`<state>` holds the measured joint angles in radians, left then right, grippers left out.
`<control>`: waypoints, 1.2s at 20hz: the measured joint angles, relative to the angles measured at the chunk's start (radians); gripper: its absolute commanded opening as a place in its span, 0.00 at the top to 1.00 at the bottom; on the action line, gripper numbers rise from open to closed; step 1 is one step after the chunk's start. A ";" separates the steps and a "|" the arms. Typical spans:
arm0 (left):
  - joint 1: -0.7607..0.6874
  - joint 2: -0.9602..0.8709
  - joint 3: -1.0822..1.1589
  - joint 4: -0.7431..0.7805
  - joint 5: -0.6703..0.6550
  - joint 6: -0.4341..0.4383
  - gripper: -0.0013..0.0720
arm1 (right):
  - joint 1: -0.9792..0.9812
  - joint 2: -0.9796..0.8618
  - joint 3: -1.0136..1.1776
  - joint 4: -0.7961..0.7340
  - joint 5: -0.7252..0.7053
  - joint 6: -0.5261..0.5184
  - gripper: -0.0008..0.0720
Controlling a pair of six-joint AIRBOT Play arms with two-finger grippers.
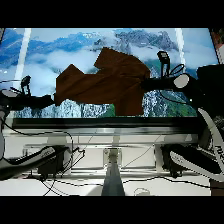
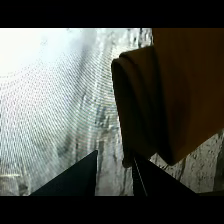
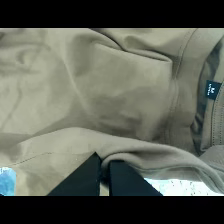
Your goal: Fold the clothes and pants, and hang the long-sleeved shirts on hangers.
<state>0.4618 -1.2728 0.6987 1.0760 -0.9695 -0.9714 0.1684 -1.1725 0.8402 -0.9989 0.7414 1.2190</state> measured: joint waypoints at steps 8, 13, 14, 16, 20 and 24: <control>0.000 -0.002 0.000 -0.025 -0.035 0.116 0.59 | 0.000 0.000 0.000 0.000 -0.005 0.000 0.96; -0.001 -0.018 0.000 -0.066 -0.045 0.134 0.60 | 0.000 0.000 0.000 -0.001 -0.005 0.000 0.96; -0.001 -0.025 0.000 -0.072 -0.046 0.134 0.62 | 0.000 0.000 0.000 -0.001 -0.006 0.000 0.96; -0.001 -0.043 0.000 -0.085 -0.052 0.136 0.75 | 0.000 0.000 0.000 0.000 -0.006 -0.001 0.96; -0.001 -0.063 0.000 -0.089 -0.061 0.173 0.96 | 0.000 0.000 0.000 0.000 -0.006 -0.001 0.96; -0.001 -0.062 0.013 -0.098 -0.070 0.211 0.97 | 0.000 0.002 0.002 -0.002 -0.004 -0.001 0.96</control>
<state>0.4610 -1.3350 0.7120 0.9775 -1.0393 -0.7601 0.1684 -1.1709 0.8421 -1.0012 0.7372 1.2182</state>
